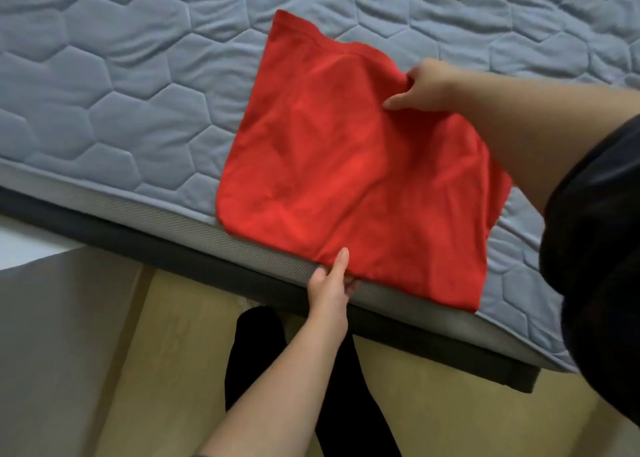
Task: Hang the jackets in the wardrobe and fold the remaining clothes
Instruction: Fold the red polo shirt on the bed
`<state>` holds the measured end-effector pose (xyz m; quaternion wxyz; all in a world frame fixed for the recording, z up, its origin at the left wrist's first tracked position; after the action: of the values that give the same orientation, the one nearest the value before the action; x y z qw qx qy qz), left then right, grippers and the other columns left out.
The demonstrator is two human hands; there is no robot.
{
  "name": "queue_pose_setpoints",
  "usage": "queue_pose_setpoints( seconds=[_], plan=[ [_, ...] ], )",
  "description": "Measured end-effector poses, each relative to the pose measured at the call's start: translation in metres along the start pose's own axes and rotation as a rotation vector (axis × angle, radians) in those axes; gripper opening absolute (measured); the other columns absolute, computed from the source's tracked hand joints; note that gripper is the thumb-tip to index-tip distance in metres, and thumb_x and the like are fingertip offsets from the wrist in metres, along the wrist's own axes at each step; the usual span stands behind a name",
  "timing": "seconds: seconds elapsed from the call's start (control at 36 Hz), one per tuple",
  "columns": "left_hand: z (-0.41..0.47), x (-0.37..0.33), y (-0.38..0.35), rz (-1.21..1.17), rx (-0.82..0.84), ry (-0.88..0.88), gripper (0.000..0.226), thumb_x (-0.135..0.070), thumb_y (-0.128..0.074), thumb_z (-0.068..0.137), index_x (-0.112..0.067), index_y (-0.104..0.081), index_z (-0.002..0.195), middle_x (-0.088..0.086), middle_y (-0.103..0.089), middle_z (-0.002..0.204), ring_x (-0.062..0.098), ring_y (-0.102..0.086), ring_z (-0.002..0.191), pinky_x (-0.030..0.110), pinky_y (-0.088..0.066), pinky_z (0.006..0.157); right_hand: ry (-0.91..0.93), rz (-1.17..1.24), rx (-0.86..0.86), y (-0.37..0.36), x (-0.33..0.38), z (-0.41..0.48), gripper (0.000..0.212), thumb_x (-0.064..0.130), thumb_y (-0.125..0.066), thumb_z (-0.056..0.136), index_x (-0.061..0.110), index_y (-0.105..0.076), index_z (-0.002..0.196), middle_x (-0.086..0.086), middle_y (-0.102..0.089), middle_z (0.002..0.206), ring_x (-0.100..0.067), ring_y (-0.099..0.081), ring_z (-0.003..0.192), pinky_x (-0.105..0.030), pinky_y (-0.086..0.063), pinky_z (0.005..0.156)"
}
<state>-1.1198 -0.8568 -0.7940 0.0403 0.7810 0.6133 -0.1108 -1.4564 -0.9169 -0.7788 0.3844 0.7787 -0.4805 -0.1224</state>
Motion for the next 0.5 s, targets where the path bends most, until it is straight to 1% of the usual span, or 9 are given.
queue_pose_setpoints(
  seconds=[0.06, 0.08, 0.17, 0.22, 0.25, 0.31, 0.39, 0.42, 0.5],
  plan=[
    [-0.002, 0.004, -0.007, -0.022, 0.013, 0.016, 0.008, -0.02, -0.067, 0.088, -0.017, -0.063, 0.094, 0.003, -0.07, 0.099, 0.017, -0.066, 0.089, 0.027, -0.053, 0.066, -0.016, 0.047, 0.031, 0.001, -0.003, 0.001, 0.054, 0.048, -0.07, 0.08, 0.004, -0.063, 0.109, -0.014, -0.059, 0.102, -0.027, -0.053, 0.087, -0.03, -0.038, 0.074],
    [-0.003, 0.005, -0.009, -0.041, 0.005, 0.026, 0.008, -0.017, -0.067, 0.087, -0.016, -0.063, 0.094, 0.002, -0.071, 0.098, 0.015, -0.067, 0.087, 0.027, -0.053, 0.066, -0.016, 0.072, 0.038, 0.002, -0.004, 0.001, 0.051, 0.045, -0.072, 0.08, 0.006, -0.063, 0.111, -0.012, -0.059, 0.103, -0.026, -0.054, 0.088, -0.03, -0.039, 0.075],
    [-0.006, 0.001, -0.014, -0.148, -0.009, 0.052, 0.012, -0.003, -0.063, 0.085, -0.011, -0.058, 0.093, 0.006, -0.069, 0.097, 0.016, -0.067, 0.084, 0.029, -0.053, 0.071, -0.023, 0.105, 0.047, 0.006, -0.008, 0.0, 0.054, 0.041, -0.073, 0.079, 0.007, -0.059, 0.118, -0.015, -0.06, 0.12, -0.029, -0.056, 0.104, -0.03, -0.04, 0.081],
    [-0.009, -0.006, -0.019, -0.225, 0.028, 0.057, 0.017, 0.004, -0.058, 0.084, -0.009, -0.057, 0.094, 0.007, -0.07, 0.092, 0.017, -0.067, 0.08, 0.03, -0.054, 0.068, -0.061, 0.09, 0.072, 0.009, -0.009, -0.002, 0.062, 0.044, -0.074, 0.077, 0.006, -0.056, 0.123, -0.015, -0.057, 0.125, -0.031, -0.055, 0.109, -0.031, -0.039, 0.084],
    [-0.011, -0.009, -0.021, -0.247, 0.04, 0.054, 0.018, 0.007, -0.056, 0.083, -0.009, -0.058, 0.092, 0.007, -0.071, 0.087, 0.016, -0.068, 0.076, 0.029, -0.055, 0.066, -0.086, 0.083, 0.087, 0.01, -0.01, -0.003, 0.065, 0.046, -0.075, 0.076, 0.005, -0.056, 0.123, -0.015, -0.057, 0.123, -0.031, -0.055, 0.107, -0.032, -0.04, 0.083],
    [-0.015, -0.014, -0.024, -0.246, 0.057, 0.049, 0.02, 0.01, -0.054, 0.083, -0.009, -0.059, 0.085, 0.004, -0.072, 0.077, 0.015, -0.069, 0.068, 0.029, -0.055, 0.065, -0.124, 0.059, 0.1, 0.014, -0.011, -0.006, 0.064, 0.048, -0.075, 0.075, 0.003, -0.057, 0.117, -0.014, -0.058, 0.115, -0.028, -0.054, 0.095, -0.031, -0.039, 0.078],
    [-0.023, -0.019, -0.023, -0.183, 0.105, 0.055, 0.021, 0.012, -0.053, 0.083, -0.007, -0.061, 0.086, 0.002, -0.073, 0.074, 0.014, -0.069, 0.068, 0.03, -0.055, 0.069, -0.103, -0.01, 0.118, 0.02, -0.005, -0.015, 0.056, 0.049, -0.072, 0.078, 0.002, -0.061, 0.106, -0.015, -0.058, 0.104, -0.027, -0.051, 0.085, -0.031, -0.037, 0.073],
    [-0.025, -0.02, -0.022, -0.167, 0.122, 0.057, 0.021, 0.012, -0.053, 0.083, -0.007, -0.061, 0.088, 0.002, -0.073, 0.075, 0.014, -0.07, 0.069, 0.03, -0.055, 0.068, -0.083, -0.036, 0.126, 0.022, -0.002, -0.02, 0.055, 0.048, -0.07, 0.081, 0.001, -0.061, 0.107, -0.017, -0.059, 0.106, -0.028, -0.052, 0.086, -0.03, -0.036, 0.073],
    [-0.03, -0.025, -0.019, -0.131, 0.175, 0.058, 0.023, 0.011, -0.054, 0.084, -0.008, -0.062, 0.094, 0.002, -0.074, 0.079, 0.013, -0.071, 0.07, 0.028, -0.057, 0.065, -0.018, -0.089, 0.107, 0.026, 0.002, -0.029, 0.048, 0.039, -0.063, 0.09, -0.003, -0.06, 0.113, -0.024, -0.059, 0.116, -0.036, -0.056, 0.103, -0.03, -0.033, 0.073]
  ],
)
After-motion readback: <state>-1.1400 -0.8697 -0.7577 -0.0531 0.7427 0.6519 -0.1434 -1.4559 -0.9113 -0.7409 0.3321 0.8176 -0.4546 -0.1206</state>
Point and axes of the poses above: each hand's wrist, its own z-axis towards the middle knuckle, its own y-axis out of the back of the hand, x = y × z, the point moved 4 cm from there along z, towards the middle knuckle
